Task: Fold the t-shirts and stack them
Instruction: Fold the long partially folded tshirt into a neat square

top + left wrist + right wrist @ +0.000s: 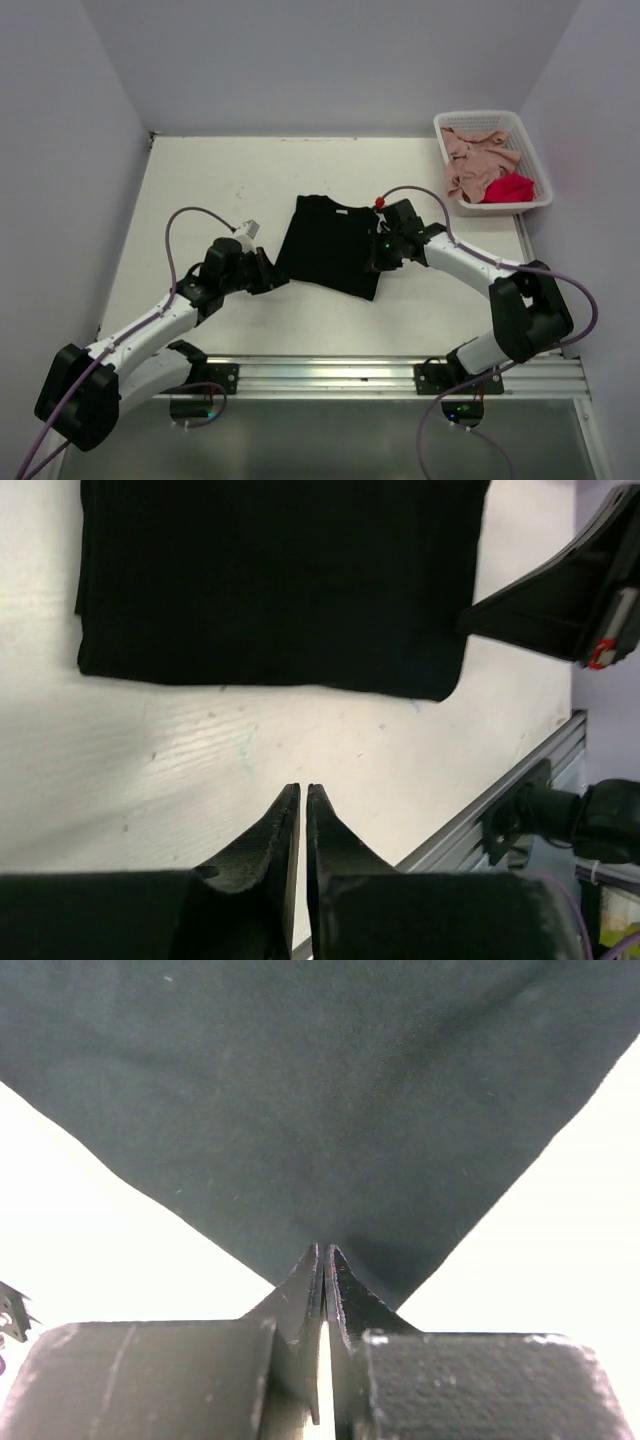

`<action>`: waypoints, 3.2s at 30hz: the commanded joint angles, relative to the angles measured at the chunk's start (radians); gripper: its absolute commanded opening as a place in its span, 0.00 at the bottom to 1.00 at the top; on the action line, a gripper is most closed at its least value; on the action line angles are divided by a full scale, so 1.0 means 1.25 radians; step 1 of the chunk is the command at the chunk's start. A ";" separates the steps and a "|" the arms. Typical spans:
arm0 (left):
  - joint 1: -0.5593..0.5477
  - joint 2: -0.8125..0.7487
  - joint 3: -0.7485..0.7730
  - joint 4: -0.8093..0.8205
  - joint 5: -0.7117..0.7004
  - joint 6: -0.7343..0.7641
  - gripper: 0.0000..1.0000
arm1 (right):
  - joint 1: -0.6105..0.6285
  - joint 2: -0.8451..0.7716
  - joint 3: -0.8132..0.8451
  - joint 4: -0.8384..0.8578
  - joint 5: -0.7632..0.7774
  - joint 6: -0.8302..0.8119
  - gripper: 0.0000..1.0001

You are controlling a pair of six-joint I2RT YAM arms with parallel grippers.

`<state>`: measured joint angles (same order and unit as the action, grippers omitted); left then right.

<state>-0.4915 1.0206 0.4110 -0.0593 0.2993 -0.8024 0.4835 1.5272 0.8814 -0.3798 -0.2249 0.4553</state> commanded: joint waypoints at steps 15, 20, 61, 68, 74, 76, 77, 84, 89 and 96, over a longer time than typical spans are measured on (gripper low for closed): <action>0.007 0.420 0.386 0.148 0.041 0.274 0.66 | -0.001 0.014 0.204 -0.116 0.197 0.027 0.11; 0.045 0.498 0.423 0.189 0.080 0.266 0.51 | -0.003 0.004 0.175 -0.104 0.213 0.039 0.00; 0.018 0.412 0.029 0.375 -0.048 0.074 0.00 | -0.031 0.256 0.246 -0.032 0.185 0.008 0.00; 0.018 0.240 0.131 0.310 -0.065 0.130 0.11 | -0.032 0.134 0.196 0.020 0.152 -0.021 0.00; 0.016 0.105 0.189 0.155 -0.141 0.139 0.63 | -0.031 0.061 0.171 0.056 0.037 -0.032 0.00; 0.016 0.114 0.198 -0.002 -0.218 0.124 0.65 | -0.031 0.073 0.165 0.085 -0.087 -0.015 0.00; 0.016 0.121 0.198 -0.045 -0.237 0.119 0.66 | -0.029 0.081 0.155 0.100 -0.122 -0.007 0.00; 0.016 0.101 0.028 -0.029 -0.212 0.058 0.71 | 0.002 0.189 0.133 0.198 -0.226 0.055 0.00; 0.016 0.087 -0.043 0.031 -0.194 0.046 0.80 | 0.006 0.238 0.140 0.217 -0.240 0.070 0.00; 0.016 0.128 -0.129 0.209 -0.145 0.001 0.96 | 0.012 0.283 0.134 0.212 -0.219 0.078 0.00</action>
<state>-0.4698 1.1332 0.3180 0.1261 0.0902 -0.7540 0.4911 1.8698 1.0542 -0.1448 -0.4896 0.5385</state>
